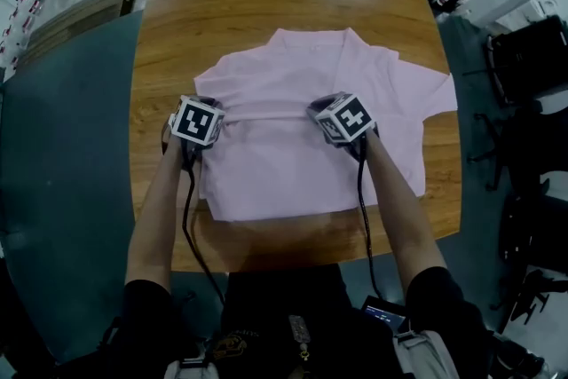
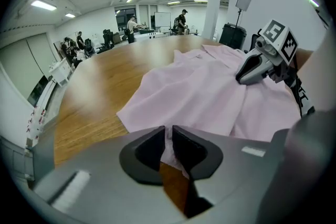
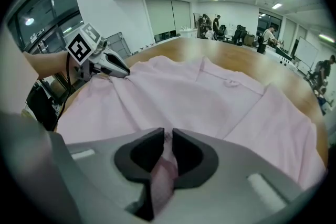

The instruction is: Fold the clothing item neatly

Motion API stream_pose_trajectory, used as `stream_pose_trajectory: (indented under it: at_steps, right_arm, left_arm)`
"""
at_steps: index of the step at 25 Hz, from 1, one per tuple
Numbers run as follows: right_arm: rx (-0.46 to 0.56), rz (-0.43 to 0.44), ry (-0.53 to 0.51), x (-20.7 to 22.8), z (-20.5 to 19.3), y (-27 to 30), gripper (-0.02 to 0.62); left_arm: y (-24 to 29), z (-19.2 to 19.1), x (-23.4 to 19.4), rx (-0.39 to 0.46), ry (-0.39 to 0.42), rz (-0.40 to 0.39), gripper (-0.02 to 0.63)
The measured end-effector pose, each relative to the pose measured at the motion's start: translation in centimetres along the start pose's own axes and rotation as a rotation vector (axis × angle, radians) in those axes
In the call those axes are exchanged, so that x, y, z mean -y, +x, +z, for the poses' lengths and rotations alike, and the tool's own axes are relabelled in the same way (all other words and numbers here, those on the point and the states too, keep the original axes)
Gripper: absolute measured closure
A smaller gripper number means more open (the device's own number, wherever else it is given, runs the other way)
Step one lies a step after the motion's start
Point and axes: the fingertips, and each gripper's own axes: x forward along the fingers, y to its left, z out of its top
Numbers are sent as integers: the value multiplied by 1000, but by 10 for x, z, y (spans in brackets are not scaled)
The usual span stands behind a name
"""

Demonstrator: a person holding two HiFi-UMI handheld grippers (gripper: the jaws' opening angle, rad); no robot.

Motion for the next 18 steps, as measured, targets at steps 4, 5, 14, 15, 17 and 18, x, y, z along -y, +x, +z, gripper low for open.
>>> stream_pose_trajectory:
  at_steps: [4, 5, 14, 15, 17, 18]
  right_arm:
    - [26, 0, -16, 1, 2, -3, 545]
    - [52, 0, -20, 0, 5, -10, 545]
    - [372, 26, 27, -2, 16, -111, 545]
    - [406, 23, 37, -4, 15, -122, 545]
    - [466, -1, 59, -6, 11, -144, 562]
    - [489, -18, 70, -6, 8, -155, 592]
  left_arm:
    - [-4, -5, -8, 2, -37, 41, 552]
    - [-9, -4, -11, 8, -42, 64, 559]
    - [-95, 33, 21, 169, -111, 209, 598]
    - [-103, 36, 31, 188, -123, 209, 598]
    - [-117, 45, 52, 239, -144, 194, 598]
    - [-125, 50, 63, 269, -149, 181, 598]
